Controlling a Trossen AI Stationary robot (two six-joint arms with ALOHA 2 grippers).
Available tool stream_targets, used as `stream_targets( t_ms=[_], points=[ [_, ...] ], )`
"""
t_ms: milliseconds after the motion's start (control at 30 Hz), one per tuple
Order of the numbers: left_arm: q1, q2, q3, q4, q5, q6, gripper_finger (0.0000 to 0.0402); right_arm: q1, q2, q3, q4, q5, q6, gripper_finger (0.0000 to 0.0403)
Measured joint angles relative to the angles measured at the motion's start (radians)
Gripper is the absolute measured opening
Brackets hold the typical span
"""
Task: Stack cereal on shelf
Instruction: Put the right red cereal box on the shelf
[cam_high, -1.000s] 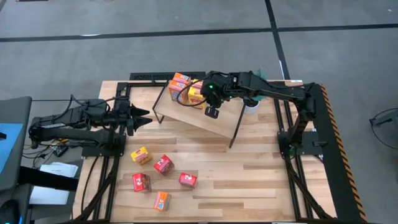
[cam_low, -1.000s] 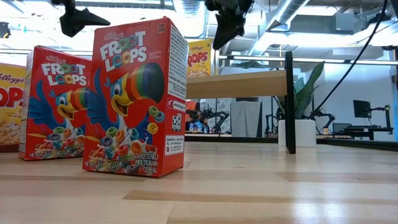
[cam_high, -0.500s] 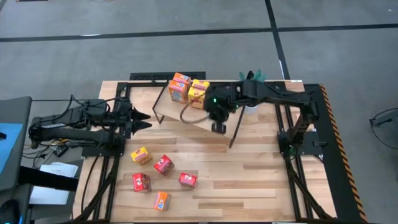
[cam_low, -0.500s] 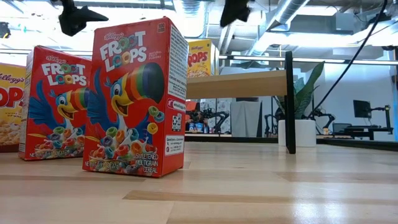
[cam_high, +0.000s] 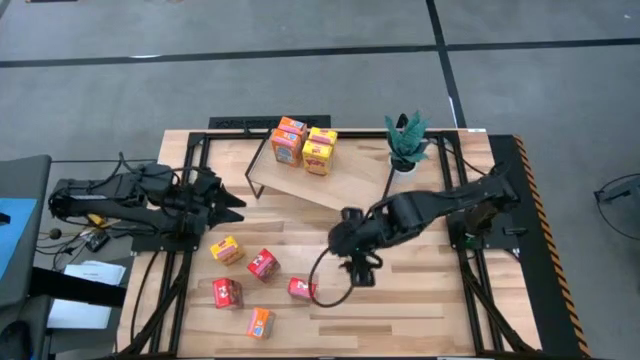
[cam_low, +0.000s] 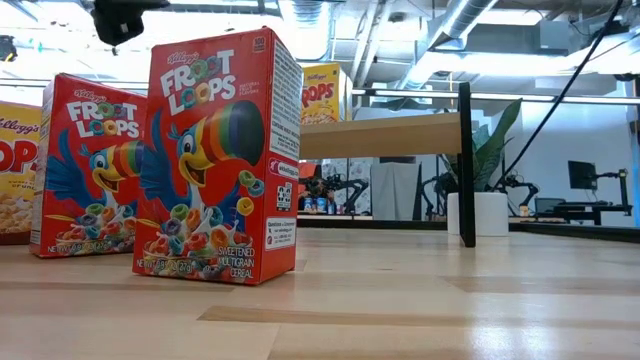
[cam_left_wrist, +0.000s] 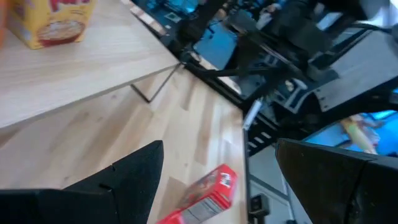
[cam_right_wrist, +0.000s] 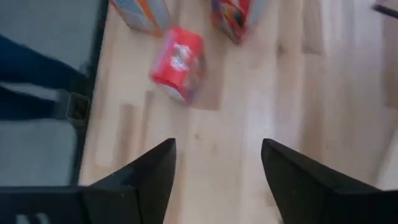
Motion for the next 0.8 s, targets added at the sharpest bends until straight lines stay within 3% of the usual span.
stream_targets(
  t_ms=[200,367,800],
  points=[
    [0.000,0.037,0.000,-0.003,-0.021,-0.008,0.0300,0.069,0.028,-0.108,0.238,0.041,0.105,0.0265],
    [0.000,0.074,0.000,-0.003,-0.023,-0.010,0.0300,0.128,0.092,-0.125,0.259,0.124,0.142,0.0265],
    [-0.001,0.106,-0.001,0.015,0.025,0.001,0.0300,0.148,0.200,-0.122,0.393,0.175,0.270,0.0265]
  ],
)
